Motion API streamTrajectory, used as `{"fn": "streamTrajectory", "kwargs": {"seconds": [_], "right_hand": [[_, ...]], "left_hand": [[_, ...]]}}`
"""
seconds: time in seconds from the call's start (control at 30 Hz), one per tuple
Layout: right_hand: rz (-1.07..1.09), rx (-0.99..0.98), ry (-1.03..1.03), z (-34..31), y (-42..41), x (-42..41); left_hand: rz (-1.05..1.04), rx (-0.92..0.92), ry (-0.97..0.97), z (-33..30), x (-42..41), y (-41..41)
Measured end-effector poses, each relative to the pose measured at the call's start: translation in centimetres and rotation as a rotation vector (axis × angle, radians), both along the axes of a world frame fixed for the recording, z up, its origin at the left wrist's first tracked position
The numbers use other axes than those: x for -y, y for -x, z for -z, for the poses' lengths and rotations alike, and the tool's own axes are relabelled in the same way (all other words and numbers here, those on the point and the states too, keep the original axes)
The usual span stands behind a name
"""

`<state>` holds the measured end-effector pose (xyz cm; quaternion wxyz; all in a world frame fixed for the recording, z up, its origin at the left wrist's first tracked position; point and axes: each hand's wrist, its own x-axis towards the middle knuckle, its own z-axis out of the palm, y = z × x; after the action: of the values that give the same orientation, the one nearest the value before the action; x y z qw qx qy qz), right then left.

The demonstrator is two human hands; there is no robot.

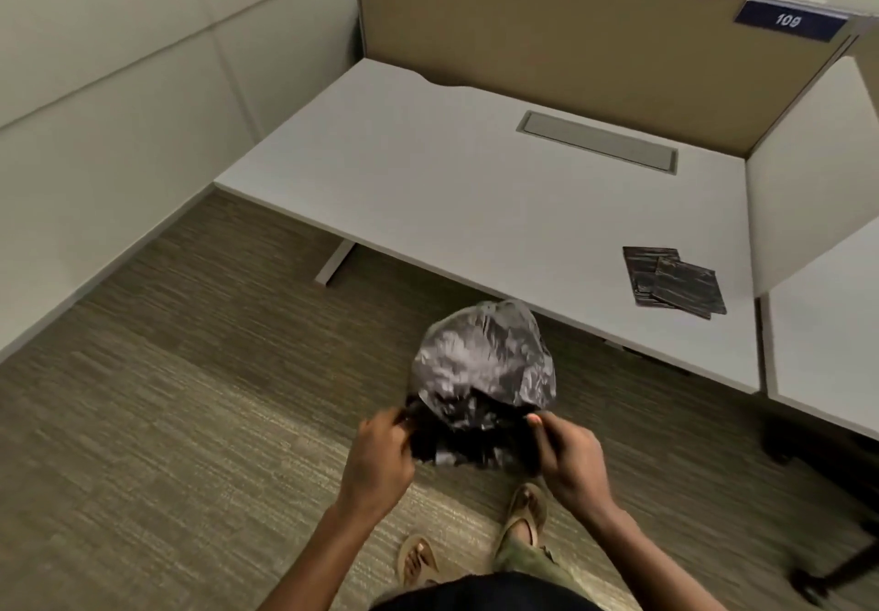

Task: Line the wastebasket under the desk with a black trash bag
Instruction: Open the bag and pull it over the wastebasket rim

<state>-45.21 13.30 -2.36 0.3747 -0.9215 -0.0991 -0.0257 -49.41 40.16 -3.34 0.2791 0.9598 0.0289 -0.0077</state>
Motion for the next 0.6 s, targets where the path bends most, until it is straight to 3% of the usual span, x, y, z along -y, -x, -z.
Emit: {"fn": "streamTrajectory", "kwargs": {"seconds": [0.13,0.2,0.33,0.47,0.6], "right_hand": [[0.122,-0.168,-0.045,1.8,-0.9,2.0],[0.136,-0.231,-0.032,1.8,-2.3,2.5],[0.05,-0.341,0.185,1.8,-6.2,3.7],[0.017,-0.485,0.288,2.9,-10.1,4.7],[0.263,-0.481,0.348,5.6,-13.7,5.5]], "left_hand": [[-0.637,-0.209,0.444,2.5,-0.6,-1.7],[-0.805,-0.222,0.534,3.0,-0.9,-3.3],[-0.719,-0.271,0.326,4.1,-0.4,-6.0],[-0.598,-0.335,0.327,5.4,0.6,-8.9],[-0.492,-0.289,0.337,6.4,2.0,-12.2]]}}
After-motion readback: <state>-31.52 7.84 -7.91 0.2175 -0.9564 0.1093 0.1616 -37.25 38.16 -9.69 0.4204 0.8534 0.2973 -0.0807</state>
